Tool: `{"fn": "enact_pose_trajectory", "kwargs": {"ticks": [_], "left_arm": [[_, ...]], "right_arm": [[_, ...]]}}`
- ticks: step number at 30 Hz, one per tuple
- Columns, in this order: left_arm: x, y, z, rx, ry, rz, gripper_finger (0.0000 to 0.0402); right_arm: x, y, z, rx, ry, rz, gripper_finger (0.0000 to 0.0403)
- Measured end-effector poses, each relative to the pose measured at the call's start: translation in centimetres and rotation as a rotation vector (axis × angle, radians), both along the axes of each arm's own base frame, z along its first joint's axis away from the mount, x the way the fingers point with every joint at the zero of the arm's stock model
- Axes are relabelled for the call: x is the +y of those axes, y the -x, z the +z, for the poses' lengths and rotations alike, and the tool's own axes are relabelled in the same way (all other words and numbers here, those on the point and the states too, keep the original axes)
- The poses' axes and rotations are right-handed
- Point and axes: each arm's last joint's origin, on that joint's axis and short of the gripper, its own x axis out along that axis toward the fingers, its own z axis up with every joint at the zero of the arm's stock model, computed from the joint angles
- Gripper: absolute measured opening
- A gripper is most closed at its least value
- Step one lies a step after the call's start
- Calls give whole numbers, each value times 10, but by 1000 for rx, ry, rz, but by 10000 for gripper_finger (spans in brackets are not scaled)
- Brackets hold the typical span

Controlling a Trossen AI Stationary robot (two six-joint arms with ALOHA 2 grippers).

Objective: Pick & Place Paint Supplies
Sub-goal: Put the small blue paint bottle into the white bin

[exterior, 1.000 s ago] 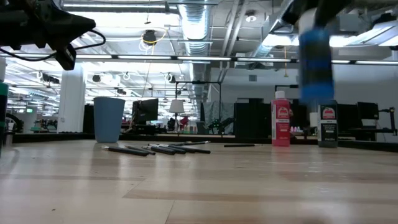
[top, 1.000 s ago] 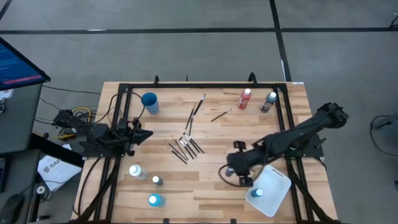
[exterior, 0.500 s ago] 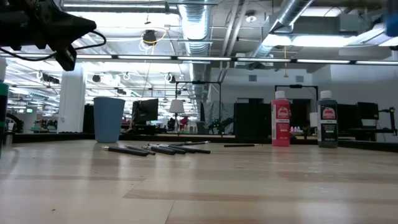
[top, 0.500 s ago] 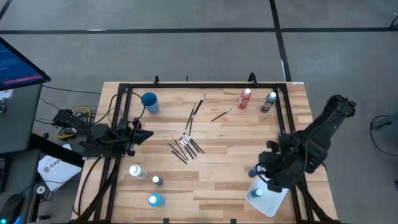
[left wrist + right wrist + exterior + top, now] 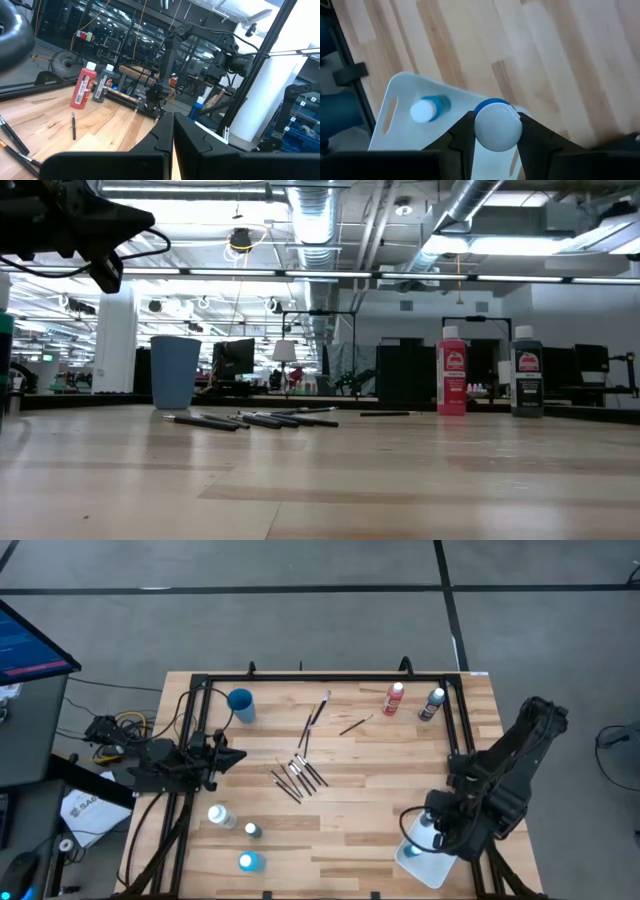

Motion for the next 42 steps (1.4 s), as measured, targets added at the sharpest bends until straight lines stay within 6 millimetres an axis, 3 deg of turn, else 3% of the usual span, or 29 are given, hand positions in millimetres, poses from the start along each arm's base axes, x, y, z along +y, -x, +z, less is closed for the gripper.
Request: {"fn": "enact_pose_trajectory", "kwargs": {"ticks": [8, 15, 32, 42], "left_arm": [[0, 0, 0, -1, 1, 0, 4], [0, 0, 0, -1, 1, 0, 4], [0, 0, 0, -4, 2, 0, 4], [0, 0, 1, -5, 3, 0, 4]], "right_arm": [[11, -4, -5, -4, -64, -24, 109], [24, -13, -22, 52, -19, -30, 109], [59, 14, -29, -3, -155, -108, 109], [78, 3, -53, 13, -129, -114, 118]]}}
